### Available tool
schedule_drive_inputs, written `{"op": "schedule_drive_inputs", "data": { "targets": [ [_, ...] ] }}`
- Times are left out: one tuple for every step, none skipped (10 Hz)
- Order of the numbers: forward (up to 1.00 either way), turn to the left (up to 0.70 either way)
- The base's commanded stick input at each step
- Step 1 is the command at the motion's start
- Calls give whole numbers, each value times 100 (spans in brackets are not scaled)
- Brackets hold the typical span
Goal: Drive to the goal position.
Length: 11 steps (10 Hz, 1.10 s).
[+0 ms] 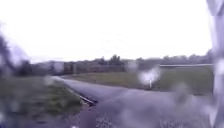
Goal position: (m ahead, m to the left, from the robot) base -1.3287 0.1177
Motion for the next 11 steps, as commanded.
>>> {"op": "schedule_drive_inputs", "data": {
  "targets": [
    [0,-13],
    [0,0],
    [0,0],
    [0,0],
    [-16,0],
    [-45,0],
    [-45,0],
    [-32,0],
    [-4,0],
    [0,0],
    [0,0]
  ]
}}
